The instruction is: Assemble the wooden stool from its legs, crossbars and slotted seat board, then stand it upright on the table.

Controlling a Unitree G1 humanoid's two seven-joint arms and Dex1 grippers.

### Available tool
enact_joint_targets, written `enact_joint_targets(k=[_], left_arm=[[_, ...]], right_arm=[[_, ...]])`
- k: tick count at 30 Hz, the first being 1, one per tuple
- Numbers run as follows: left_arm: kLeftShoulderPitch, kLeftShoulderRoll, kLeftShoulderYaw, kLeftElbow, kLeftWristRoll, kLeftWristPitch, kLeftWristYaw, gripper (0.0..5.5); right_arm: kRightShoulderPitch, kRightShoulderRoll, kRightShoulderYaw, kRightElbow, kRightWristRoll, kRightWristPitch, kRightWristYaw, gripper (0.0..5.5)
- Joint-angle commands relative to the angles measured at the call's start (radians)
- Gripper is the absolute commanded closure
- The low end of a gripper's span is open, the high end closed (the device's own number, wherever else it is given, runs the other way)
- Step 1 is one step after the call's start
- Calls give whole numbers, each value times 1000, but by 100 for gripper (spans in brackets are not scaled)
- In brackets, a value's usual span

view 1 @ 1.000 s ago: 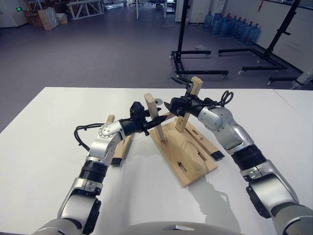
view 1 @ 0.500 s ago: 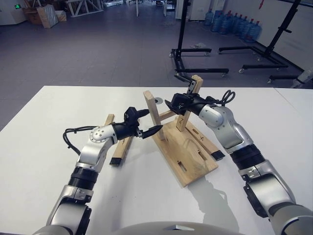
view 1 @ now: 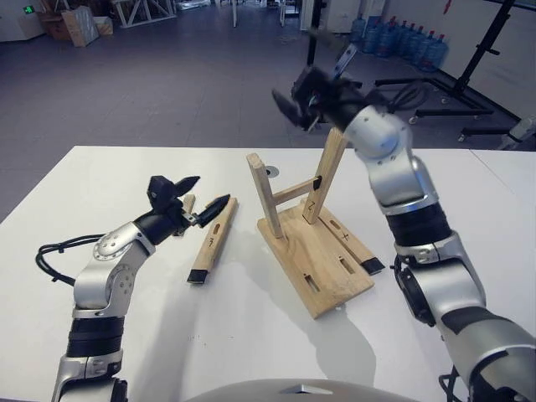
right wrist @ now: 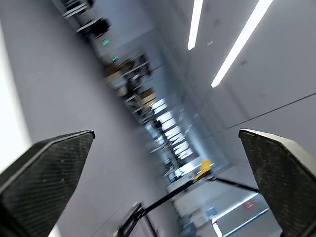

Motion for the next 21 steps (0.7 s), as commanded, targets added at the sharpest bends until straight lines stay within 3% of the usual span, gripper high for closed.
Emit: enact_joint_targets(k=[1,5,9,15,21], left_arm=[[1,11,126,-70,23,265,289,19],[-15,37,54,-57,95,364,363,19],[-58,48,-75,122,204,231,312,19],[-132,37,-105,450,294,26,274,19],[-192,-26,-115,600,289,-71,220,19]], right_arm=[[-73,-81,-221,-71,166,192,38,10],[30,-178,-519,-192,364,488,61,10],[94,-128,-670,-225,506,637,-16,10],[162,-57,-647,-234,588,667,-92,10],[194,-58,-620,-233,618,654,-130,10]])
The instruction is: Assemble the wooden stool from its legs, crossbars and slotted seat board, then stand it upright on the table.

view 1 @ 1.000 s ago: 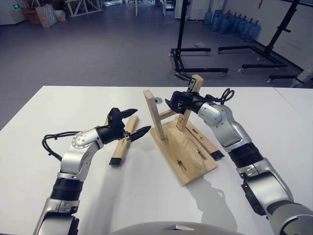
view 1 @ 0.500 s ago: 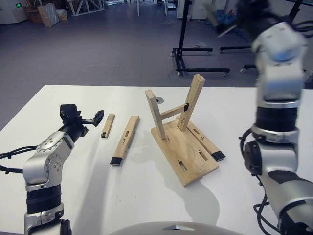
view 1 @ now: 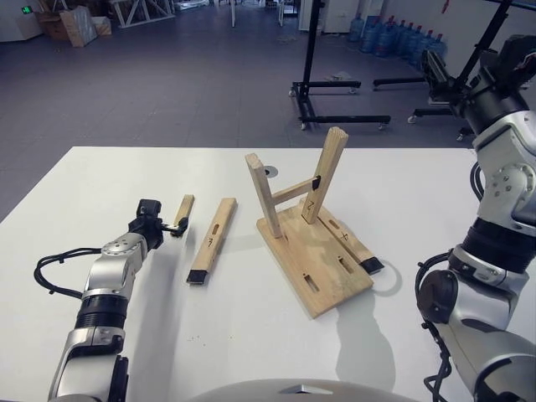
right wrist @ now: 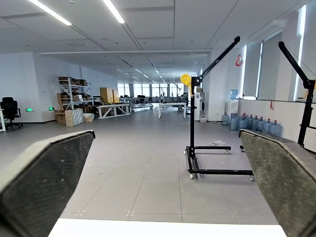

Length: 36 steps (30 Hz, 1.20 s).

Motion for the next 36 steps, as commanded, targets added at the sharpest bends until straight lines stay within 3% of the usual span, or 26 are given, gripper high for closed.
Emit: enact_joint_targets(k=[1,10,28,36], left_arm=[[-36,-46,-13,38,0,-35,-24,19],[-4,-59,11,56,43,-15,59,19],[42,-103,-5,48,56,4,66,307],[31,-105,-16,51,69,10,75,403]], right_arm=[[9,-6,18,1,26,-7,-17,10],[13,-7,53,7,67,-10,-42,10],[15,-10,82,36,108,-25,-67,10],[23,-8,90,37,121,-32,-81,10]])
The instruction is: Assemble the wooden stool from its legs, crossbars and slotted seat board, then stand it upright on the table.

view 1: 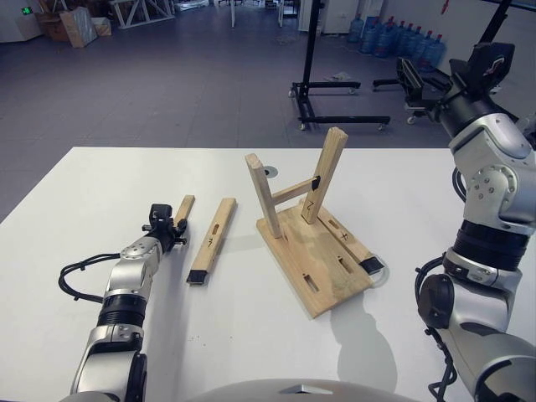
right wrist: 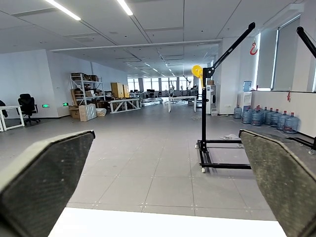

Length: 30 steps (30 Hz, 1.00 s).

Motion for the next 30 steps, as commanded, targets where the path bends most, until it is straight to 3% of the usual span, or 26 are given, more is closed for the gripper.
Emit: enact_joint_targets(k=[1,12,16,20,24,30], left_arm=[[19,-14,-23,18,14,45,-5,422],[-136,98,29,-118,24,-16,-10,422],[-339,194,85,-199,35,-265,-28,422],[-447,192,25,-273,7,-455,-157,422],[-505,83,-28,-292,-88,-454,-227,422],[-489,11,-45,-342,-165,-392,-256,422]], right_arm=[[16,-1,2,0,12,-6,-11,10],[-3,-17,-30,50,32,-41,-21,10],[-116,-70,-126,176,99,-48,-33,10],[-350,-62,-246,284,382,205,-53,10],[-498,163,-268,290,750,482,-159,10],[-425,360,-224,245,965,500,-339,10]])
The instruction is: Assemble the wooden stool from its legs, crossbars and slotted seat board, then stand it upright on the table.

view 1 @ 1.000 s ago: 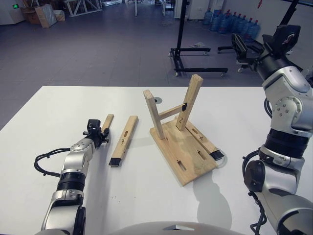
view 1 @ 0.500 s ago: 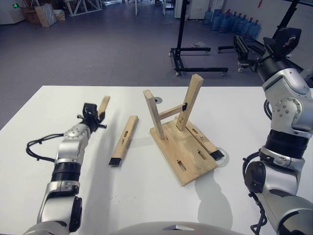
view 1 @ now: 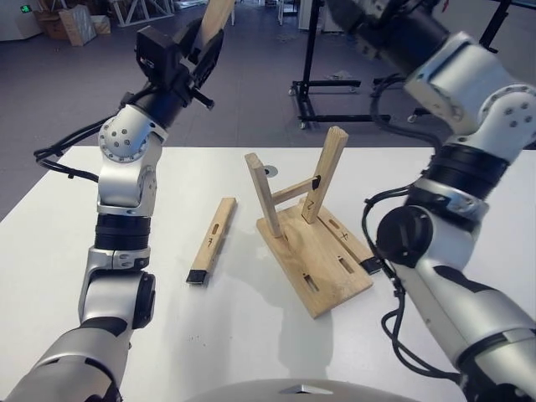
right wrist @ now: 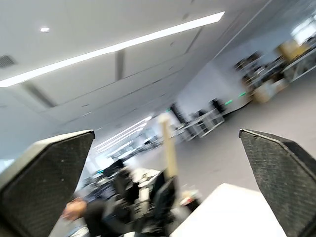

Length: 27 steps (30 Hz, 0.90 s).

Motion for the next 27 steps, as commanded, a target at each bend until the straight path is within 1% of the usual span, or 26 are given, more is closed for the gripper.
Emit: enact_joint_targets(k=[1,4,8,17,21,27], left_arm=[[8,-34,-3,-55,-65,69,-23,422],[22,-48,-8,-84,-104,117,-44,422],[41,-63,-26,-124,-121,149,-58,422],[70,-90,-74,-169,-103,174,-62,422],[82,-97,-80,-183,-98,182,-56,422],[87,-104,-82,-199,-90,193,-48,422]], right_arm=[[55,56,26,-12,76,-23,-77,10],[74,69,38,-4,125,-61,-113,10],[67,76,78,17,137,-117,-126,10],[61,101,188,71,67,-236,-62,10],[50,103,198,89,44,-296,-40,10],[50,98,216,99,44,-324,-28,10]])
